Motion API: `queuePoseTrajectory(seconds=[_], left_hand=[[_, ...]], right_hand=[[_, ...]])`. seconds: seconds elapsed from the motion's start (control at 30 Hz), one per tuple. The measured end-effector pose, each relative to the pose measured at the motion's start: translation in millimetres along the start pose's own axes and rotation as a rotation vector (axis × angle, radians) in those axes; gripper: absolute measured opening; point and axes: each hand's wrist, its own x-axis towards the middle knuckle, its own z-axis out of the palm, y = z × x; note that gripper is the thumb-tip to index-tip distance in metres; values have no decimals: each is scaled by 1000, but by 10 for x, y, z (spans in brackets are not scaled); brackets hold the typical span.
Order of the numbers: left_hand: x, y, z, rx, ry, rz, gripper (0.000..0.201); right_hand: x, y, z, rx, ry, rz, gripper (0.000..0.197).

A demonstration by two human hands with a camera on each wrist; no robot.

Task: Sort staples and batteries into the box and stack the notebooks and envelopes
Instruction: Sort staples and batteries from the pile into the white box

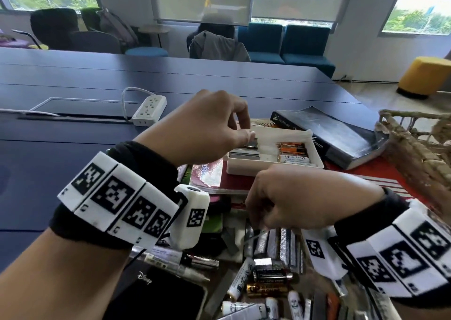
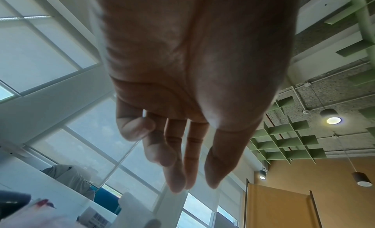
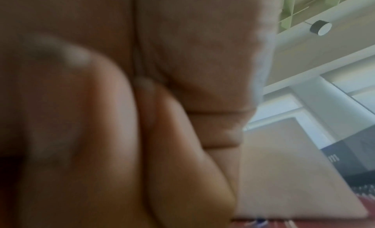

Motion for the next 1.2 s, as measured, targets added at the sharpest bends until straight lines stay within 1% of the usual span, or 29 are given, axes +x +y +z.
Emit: queuePoseTrajectory(seconds=[0.23, 0.3, 0.37, 0.4, 0.47, 0.53, 0.63, 0.77, 0.9, 1.03, 1.07, 1.2], left_hand=[[4, 15, 23, -34, -26, -13, 14], [9, 18, 45, -35, -37, -8, 14], [13, 20, 71, -49, -54, 2, 13], [15, 23, 84, -56, -65, 6, 12], [19, 26, 113, -56, -84, 7, 12], [16, 20, 136, -49, -97, 5, 12], [16, 27, 169, -46, -102, 11, 12], [10, 28, 179, -39, -103, 17, 11], [6, 26, 178, -42, -103, 15, 10], [3, 21, 175, -56, -102, 16, 10], [2, 21, 175, -58, -103, 17, 10], [5, 20, 177, -44, -112, 22, 10]], right_hand=[[17, -86, 13, -171, 25, -11, 12], [12, -92, 1, -178, 23, -10, 12], [-8, -92, -12, -146, -12, 0, 10], [-18, -90, -16, -125, -34, 3, 12], [-32, -79, -15, -97, -53, 14, 23], [-31, -87, 0, -109, -44, 37, 27], [-27, -83, 35, -140, -38, 42, 39], [-22, -82, 45, -123, -54, 7, 35], [-10, -59, 29, -122, -62, 9, 34], [-3, -41, 30, -106, -48, -4, 19], [-4, -33, 29, -104, -51, -3, 20], [-6, -27, 42, -124, -76, 7, 34]])
